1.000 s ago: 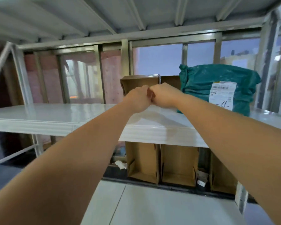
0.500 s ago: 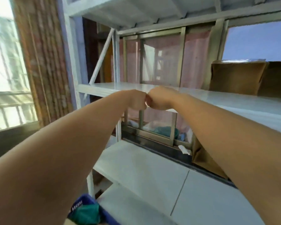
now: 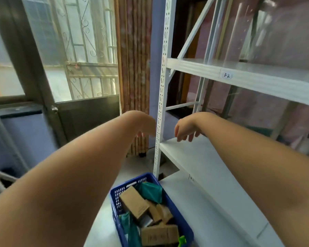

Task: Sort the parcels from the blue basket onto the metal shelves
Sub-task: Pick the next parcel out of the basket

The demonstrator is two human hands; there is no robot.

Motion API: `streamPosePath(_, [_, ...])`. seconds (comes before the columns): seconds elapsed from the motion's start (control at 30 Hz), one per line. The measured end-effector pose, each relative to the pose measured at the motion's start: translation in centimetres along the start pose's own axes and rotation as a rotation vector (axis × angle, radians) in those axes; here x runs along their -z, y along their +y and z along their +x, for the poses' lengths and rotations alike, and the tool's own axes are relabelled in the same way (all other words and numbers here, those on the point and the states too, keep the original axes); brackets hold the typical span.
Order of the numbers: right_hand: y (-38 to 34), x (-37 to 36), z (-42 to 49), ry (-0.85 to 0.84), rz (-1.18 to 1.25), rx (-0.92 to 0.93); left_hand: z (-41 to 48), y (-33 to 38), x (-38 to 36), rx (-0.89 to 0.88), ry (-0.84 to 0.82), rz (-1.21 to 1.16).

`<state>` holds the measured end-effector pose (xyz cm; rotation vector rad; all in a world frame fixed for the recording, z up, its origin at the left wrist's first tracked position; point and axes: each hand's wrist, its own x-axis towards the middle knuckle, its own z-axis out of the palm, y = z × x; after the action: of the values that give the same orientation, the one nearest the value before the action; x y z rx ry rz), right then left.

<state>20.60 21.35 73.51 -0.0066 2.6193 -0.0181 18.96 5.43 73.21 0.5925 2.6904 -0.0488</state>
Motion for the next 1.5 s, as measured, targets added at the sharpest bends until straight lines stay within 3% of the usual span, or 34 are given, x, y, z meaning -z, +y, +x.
streamPosePath(0.13, [-2.3,-2.2,4.8,-0.171,0.008,0.026,2.2,-3.1,-4.7,0.097,-0.098,-0.072])
streamPosePath(0.5, [-3.5,-9.4,21.4,-0.138,-0.106,0.308,11.9,-9.2,-17.7,0.273,-0.217,-0.112])
streamPosePath(0.6, [-2.5,-13.0,26.0,-0.213,-0.111,0.347,15.9,-9.1,-22.3,0.284,-0.296,-0.082])
streamPosePath(0.67, [-1.5,-15.6,28.7,-0.270,-0.122,0.361,18.3,-9.1,-25.0,0.296,-0.258,-0.089])
streamPosePath(0.73, [-0.5,-18.7,31.3,-0.293,-0.115,0.366,20.3,-8.9,-27.5,0.302,-0.243,-0.149])
streamPosePath(0.83, [0.3,-24.0,34.3,-0.347,-0.116,0.373,22.1,-9.1,-32.6,0.345,-0.399,-0.329])
streamPosePath(1.13, [1.0,-40.2,40.5,-0.532,-0.088,0.317,24.1,-10.3,-49.3,0.392,-0.588,-0.418])
streamPosePath(1.33, [-0.4,-49.1,43.3,-0.626,-0.050,0.327,26.9,-10.2,-58.6,0.472,-0.576,-0.676])
streamPosePath(1.5, [-2.0,-55.4,46.7,-0.745,-0.030,0.269,29.0,-9.0,-66.2,0.670,-0.509,-0.851])
